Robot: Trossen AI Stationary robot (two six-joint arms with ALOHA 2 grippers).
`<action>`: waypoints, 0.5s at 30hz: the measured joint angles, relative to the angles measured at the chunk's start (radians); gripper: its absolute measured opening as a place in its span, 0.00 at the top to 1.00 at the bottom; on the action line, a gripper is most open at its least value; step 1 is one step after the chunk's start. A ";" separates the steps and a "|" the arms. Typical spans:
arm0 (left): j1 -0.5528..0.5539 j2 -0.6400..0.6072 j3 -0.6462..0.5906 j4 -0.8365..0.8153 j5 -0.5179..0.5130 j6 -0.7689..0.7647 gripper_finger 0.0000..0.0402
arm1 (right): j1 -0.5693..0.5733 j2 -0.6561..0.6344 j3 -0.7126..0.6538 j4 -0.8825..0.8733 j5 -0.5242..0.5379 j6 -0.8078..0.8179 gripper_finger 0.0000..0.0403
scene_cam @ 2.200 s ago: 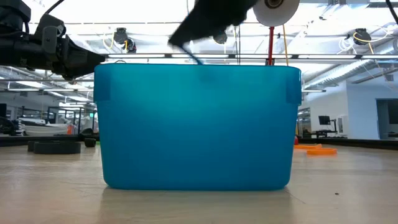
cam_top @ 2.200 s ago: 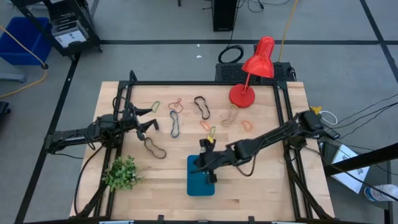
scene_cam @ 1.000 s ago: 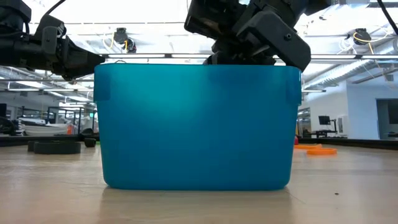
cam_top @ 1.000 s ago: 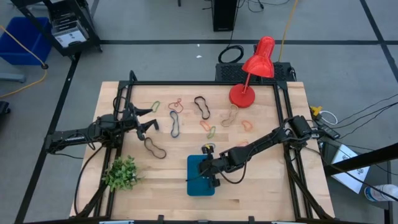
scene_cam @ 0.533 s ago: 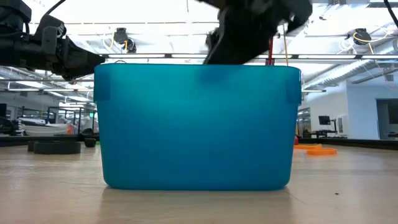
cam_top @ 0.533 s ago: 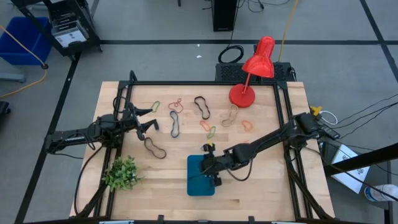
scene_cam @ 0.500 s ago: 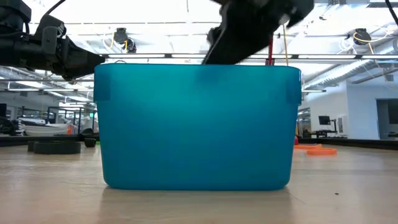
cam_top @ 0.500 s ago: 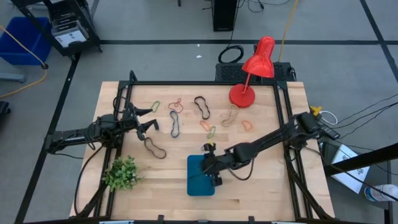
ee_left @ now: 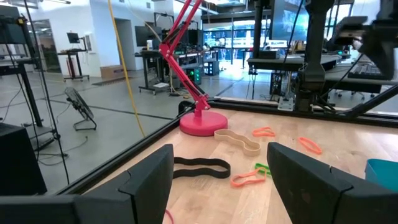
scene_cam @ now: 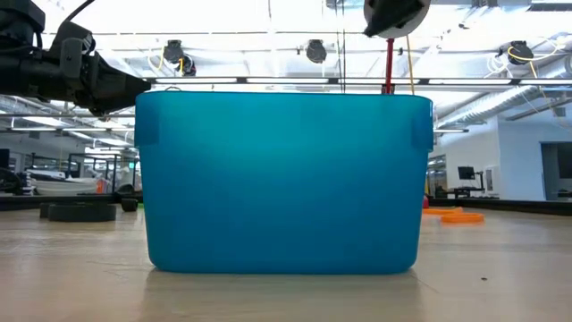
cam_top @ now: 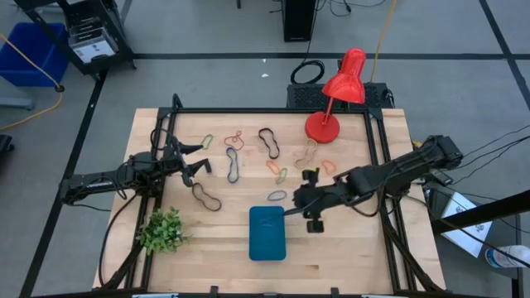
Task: Pick and place rubber bands into bin
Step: Put the bottom orange rubber band into the blue bin
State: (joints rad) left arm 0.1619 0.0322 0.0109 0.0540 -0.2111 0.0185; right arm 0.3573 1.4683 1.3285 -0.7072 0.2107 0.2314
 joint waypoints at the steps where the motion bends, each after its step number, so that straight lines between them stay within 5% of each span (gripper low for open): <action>1: 0.000 0.000 0.000 0.000 0.000 0.000 0.34 | 0.000 -0.007 0.000 -0.033 0.004 0.000 0.65; 6: 0.000 0.000 0.000 0.000 0.000 0.000 0.34 | -0.004 -0.012 -0.027 -0.176 0.068 -0.048 0.65; 15: 0.000 0.000 0.000 -0.001 0.000 0.001 0.34 | -0.055 -0.010 -0.317 -0.052 0.099 -0.186 0.66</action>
State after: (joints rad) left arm 0.1621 0.0323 0.0109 0.0531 -0.2110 0.0196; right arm 0.3018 1.4579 1.0115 -0.7591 0.3100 0.0453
